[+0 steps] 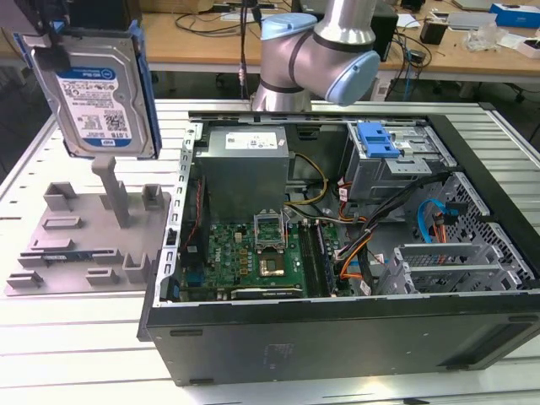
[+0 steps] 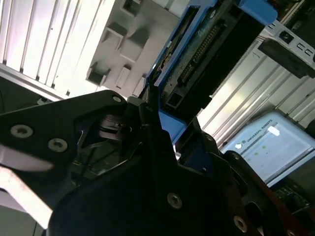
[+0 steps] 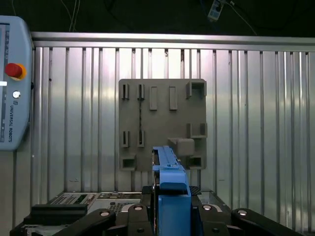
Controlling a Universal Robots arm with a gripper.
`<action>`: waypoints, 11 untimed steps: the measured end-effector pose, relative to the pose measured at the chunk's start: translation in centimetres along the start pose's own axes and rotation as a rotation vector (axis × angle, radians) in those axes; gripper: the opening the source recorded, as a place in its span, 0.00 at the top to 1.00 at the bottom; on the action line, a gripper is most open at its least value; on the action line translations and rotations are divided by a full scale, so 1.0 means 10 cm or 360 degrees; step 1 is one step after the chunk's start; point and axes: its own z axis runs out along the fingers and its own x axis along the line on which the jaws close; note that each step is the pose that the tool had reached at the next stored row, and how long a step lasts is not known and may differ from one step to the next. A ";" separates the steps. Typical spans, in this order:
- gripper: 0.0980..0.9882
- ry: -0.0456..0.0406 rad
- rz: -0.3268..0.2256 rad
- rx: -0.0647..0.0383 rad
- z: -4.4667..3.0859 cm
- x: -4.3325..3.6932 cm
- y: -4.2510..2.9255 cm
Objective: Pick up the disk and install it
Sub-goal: 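Pick up the disk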
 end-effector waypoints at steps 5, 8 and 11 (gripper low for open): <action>0.70 0.0000 0.0000 0.0000 -0.009 0.175 -0.119; 0.70 0.0000 0.0000 0.0000 -0.015 0.272 -0.223; 0.70 0.0000 0.0000 0.0000 -0.022 0.337 -0.335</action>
